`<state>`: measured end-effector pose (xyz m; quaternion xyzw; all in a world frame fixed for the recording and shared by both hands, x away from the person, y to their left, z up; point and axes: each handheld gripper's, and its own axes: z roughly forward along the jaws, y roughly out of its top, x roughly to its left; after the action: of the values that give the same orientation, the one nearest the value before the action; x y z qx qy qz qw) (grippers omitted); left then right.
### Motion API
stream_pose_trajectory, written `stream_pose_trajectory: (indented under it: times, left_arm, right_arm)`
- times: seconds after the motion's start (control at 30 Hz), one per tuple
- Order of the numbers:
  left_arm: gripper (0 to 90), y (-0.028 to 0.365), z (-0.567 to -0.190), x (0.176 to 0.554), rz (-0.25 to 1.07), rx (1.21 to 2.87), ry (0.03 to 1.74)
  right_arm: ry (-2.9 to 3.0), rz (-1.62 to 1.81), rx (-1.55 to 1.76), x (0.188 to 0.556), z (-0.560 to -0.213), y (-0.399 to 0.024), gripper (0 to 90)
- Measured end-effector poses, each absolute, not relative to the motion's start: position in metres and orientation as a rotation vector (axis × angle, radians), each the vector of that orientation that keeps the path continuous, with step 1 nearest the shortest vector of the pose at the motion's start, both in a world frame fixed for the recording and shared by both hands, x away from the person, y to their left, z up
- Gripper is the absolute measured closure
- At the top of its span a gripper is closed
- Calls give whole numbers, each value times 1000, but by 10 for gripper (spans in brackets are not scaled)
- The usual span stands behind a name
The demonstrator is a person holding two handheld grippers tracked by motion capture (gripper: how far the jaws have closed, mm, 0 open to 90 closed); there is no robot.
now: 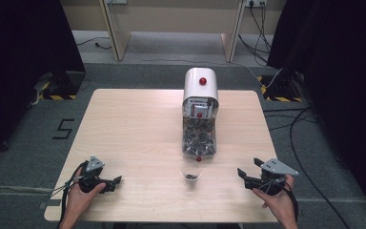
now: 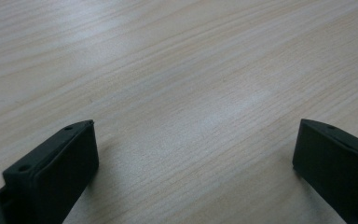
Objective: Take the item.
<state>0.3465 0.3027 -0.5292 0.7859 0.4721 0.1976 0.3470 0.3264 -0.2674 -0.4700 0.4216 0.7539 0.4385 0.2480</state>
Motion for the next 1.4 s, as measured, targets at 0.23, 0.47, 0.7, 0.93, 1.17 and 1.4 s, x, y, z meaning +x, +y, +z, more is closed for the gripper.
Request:
stream_pose_trajectory:
  times: [0.23, 0.47, 0.7, 0.93, 1.17, 1.4]
  left_arm:
    - [0, 303, -529, 347, 512, 2039, 1225]
    - [0, 303, -529, 347, 513, 2039, 1225]
    - [0, 303, -529, 347, 513, 2038, 1225]
    - [0, 303, -529, 347, 513, 2038, 1225]
    - [0, 303, -529, 347, 513, 2038, 1225]
    - [0, 303, -529, 347, 513, 2040, 1224]
  right_arm:
    - [2052, 1181, 1148, 322, -475, -269, 232]
    - [2063, 1161, 1167, 319, -484, -271, 231]
    - [2081, 1138, 1187, 317, -492, -271, 230]
    - [2084, 1129, 1209, 313, -498, -274, 230]
    - [2092, 1115, 1223, 306, -505, -274, 230]
    - [2094, 1099, 1232, 301, -509, -273, 235]
